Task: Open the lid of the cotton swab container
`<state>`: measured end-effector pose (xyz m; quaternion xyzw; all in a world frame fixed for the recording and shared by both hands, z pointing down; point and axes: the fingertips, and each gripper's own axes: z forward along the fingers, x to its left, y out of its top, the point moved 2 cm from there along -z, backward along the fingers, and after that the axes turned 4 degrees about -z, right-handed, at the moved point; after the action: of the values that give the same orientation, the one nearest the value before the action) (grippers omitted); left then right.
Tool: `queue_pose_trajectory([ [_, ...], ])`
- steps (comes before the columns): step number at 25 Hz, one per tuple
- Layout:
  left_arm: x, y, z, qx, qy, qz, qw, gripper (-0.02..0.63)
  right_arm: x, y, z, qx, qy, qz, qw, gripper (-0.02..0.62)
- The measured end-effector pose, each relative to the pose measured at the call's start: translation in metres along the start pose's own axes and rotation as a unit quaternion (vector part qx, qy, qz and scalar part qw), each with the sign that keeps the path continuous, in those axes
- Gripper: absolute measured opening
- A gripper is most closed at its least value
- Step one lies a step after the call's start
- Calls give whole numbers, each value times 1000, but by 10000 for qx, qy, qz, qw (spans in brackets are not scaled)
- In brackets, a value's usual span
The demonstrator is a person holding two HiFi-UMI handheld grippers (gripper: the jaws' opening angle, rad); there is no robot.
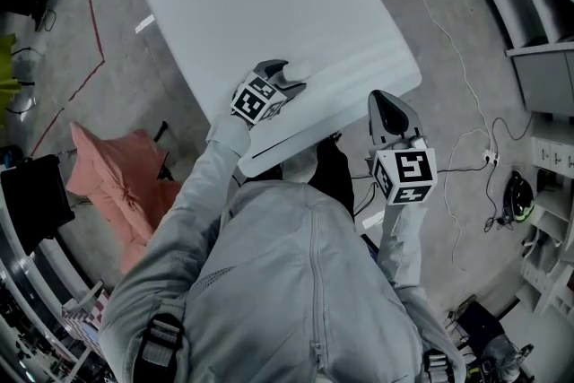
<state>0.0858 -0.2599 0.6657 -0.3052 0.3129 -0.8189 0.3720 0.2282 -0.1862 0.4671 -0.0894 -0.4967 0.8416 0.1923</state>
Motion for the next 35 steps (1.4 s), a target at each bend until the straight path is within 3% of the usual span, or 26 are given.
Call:
queue_pose_trajectory([
  [6, -3, 5, 1, -169, 165, 55, 9997, 304, -2, -7, -10, 26, -28, 73, 10000, 35],
  [11, -2, 2, -2, -216, 160, 217, 9994, 259, 6, -11, -11, 36, -16, 80, 10000, 35],
  [16, 1, 5, -9, -426, 70, -168, 9989, 249, 10, -13, -17, 62, -54, 98, 9999, 35],
  [28, -2, 9, -35, -668, -33, -433, 9968, 241, 23, -10, -20, 8, -76, 82, 9999, 35],
  [35, 5, 18, -69, -830, 167, -378, 9957, 241, 44, 3, -23, -99, -45, -23, 9999, 35],
])
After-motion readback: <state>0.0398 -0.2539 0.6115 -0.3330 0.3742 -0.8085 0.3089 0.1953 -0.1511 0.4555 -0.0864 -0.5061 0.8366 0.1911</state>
